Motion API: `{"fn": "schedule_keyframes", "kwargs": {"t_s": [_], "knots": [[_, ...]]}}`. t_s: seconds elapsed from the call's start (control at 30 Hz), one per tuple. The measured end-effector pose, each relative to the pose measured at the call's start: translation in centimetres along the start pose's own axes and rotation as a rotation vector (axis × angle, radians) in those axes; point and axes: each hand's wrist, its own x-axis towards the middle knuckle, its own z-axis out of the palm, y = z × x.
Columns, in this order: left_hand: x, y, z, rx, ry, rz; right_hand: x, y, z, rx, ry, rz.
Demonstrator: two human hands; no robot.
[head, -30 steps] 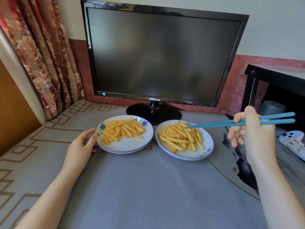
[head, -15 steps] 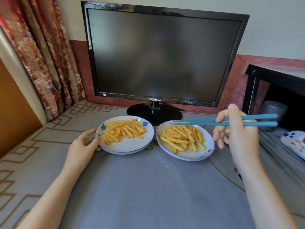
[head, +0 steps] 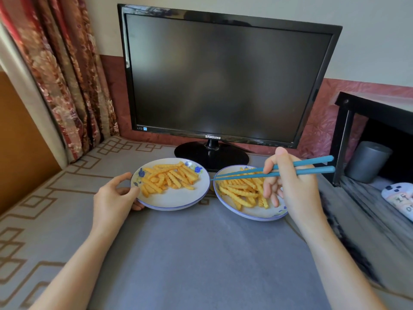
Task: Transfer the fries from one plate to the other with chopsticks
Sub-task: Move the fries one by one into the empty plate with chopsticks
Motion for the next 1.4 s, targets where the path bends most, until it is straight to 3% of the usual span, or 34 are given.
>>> {"fn": "schedule_keyframes", "kwargs": {"t_s": [0.27, 0.6, 0.83, 1.07, 1.4], "knots": [[-0.5, 0.3, -1.0, -0.026, 0.134, -0.011, 1.3, -0.1, 1.4, -0.063, -0.086, 0.013], [-0.2, -0.1, -1.2, -0.039, 0.129, -0.040, 4.6, -1.2, 5.8, -0.342, -0.182, 0.077], [-0.2, -0.2, -1.1, -0.054, 0.135, -0.045, 5.1, -1.3, 6.9, -0.438, -0.142, 0.143], [-0.2, -0.2, -1.1, -0.034, 0.139, -0.049, 5.0, -0.6, 6.7, -0.390, -0.016, 0.168], [-0.3, -0.1, -1.1, -0.017, 0.140, -0.055, 4.1, -0.5, 4.6, -0.062, 0.167, 0.123]]}}
